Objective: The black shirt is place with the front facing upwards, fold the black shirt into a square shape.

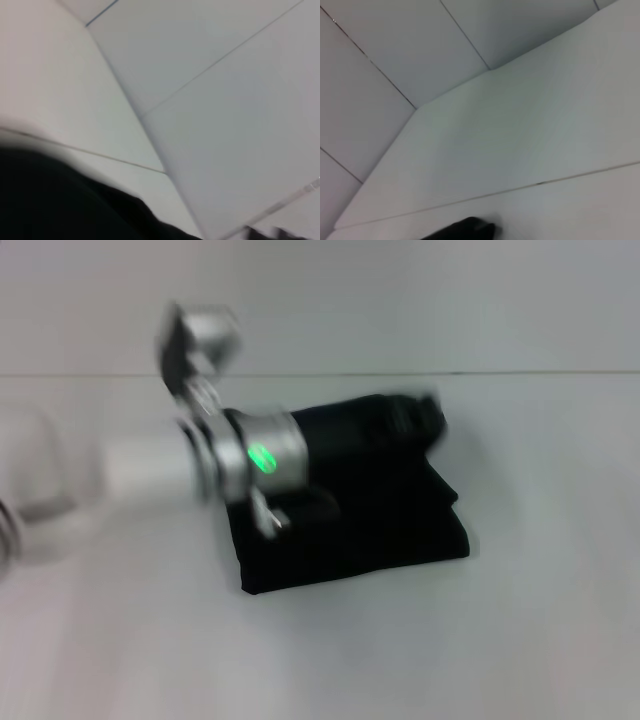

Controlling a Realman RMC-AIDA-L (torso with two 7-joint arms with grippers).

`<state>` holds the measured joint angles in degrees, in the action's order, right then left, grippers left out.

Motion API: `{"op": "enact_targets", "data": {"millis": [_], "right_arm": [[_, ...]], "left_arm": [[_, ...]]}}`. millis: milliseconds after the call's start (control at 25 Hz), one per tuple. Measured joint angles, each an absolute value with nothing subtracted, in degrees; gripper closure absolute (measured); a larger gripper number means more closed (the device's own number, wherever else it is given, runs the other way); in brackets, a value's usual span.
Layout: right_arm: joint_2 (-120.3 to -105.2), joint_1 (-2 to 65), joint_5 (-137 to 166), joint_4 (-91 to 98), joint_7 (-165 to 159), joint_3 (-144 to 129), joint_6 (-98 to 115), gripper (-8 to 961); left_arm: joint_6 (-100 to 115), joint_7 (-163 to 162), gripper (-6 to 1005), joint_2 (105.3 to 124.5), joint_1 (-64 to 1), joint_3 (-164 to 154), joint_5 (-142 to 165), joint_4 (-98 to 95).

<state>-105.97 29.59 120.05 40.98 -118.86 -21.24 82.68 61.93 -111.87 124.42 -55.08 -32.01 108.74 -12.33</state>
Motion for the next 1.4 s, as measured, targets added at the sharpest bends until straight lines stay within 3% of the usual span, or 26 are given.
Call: {"op": "enact_targets", "data": {"millis": [120,360,640,800,880,960,1000,1040,1200,1400], "right_arm": [[-105.32,29.01,120.25,41.19,-117.34,-21.14,83.02,173],[-105.99,32.08,121.77,40.94,-116.65,-25.48,78.75,189],[-106.1,36.46,125.56,38.8,-122.07,-29.42,76.63,193],[-105.16,41.37,129.8,33.68,-128.52,-33.56,75.49,193],[-105.44,43.81,131.74,31.35,-130.52,-35.11,73.93,193],[-106.56,45.78,133.14,30.13,-131.95,-36.53,71.8,193],[-107.3,46.48,133.47,29.86,-132.46,-37.12,70.78,193],[-107.91,47.01,133.7,29.7,-132.82,-37.57,70.14,193],[-109.48,48.27,133.93,29.8,-134.49,-38.26,68.17,193],[-109.62,48.07,133.52,30.16,-135.48,-37.08,67.74,193]], "left_arm": [[52.36,-97.29,944,124.64,-56.53,-26.47,101.57,2.41],[57.63,-73.23,871,124.67,-49.98,-14.01,100.68,12.52],[87.4,-77.12,746,124.09,-43.85,-14.31,106.62,2.7],[94.29,-83.12,604,123.58,-40.73,-15.32,106.93,-9.58],[91.7,-86.67,533,122.86,-39.48,-16.47,106.92,-14.94],[87.99,-88.53,297,121.6,-38.76,-16.73,106.72,-17.69],[87.99,-88.53,265,121.6,-38.76,-16.73,106.72,-17.69],[82.86,-89.32,232,119.38,-38.49,-16.6,106.46,-18.45],[74.81,-92.08,102,117.42,-39.02,-17.1,106.75,-18.68],[61.05,-97.62,108,116.32,-40.75,-23.62,106.84,-18.88]]}}
